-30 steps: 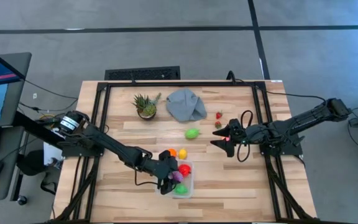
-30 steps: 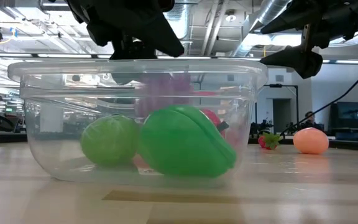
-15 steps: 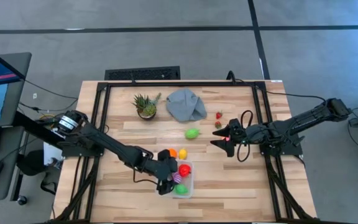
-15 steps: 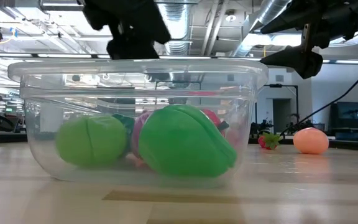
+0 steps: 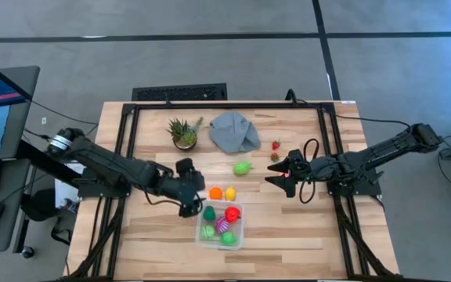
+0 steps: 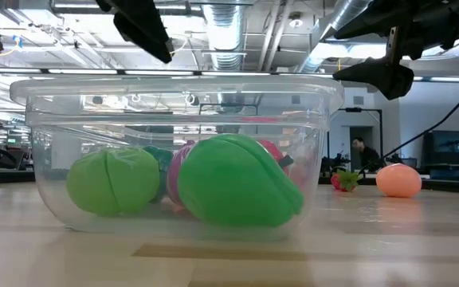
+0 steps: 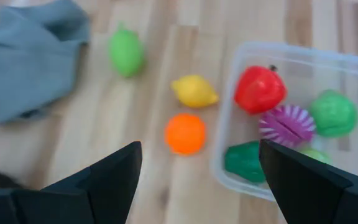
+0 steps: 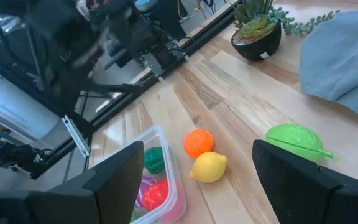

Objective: Pick and placing Produce into tupperware
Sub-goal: Put the pumpkin into the transparent bin

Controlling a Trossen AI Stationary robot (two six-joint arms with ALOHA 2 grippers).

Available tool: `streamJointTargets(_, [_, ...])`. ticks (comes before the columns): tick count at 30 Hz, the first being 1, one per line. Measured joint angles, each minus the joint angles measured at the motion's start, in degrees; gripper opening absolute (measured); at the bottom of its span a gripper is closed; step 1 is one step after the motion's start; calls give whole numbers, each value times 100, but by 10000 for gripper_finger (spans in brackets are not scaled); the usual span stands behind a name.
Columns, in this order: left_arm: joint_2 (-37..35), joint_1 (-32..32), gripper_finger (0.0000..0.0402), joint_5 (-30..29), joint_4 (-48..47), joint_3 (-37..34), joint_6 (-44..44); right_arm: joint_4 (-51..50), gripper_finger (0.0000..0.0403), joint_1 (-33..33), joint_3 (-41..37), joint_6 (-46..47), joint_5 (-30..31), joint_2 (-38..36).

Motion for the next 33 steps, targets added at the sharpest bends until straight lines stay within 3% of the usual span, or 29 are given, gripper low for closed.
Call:
streamJointTargets(6, [-297,51,313,-632,-619,-4,112,-83,322,109,-2,88,12,2])
streamJointTargets(12, [-303,72,313,-740,-957,-270,1312,-110,322,114,-2,229,16,0])
streamJointTargets(21, [-297,672,313,352,-952,-1183,3190,-92,322,88,-2,722,109,0])
streamJointTargets(33, [-297,1750,313,1786,-184,-1224,6040,-54,322,180,-2,1755,625,2])
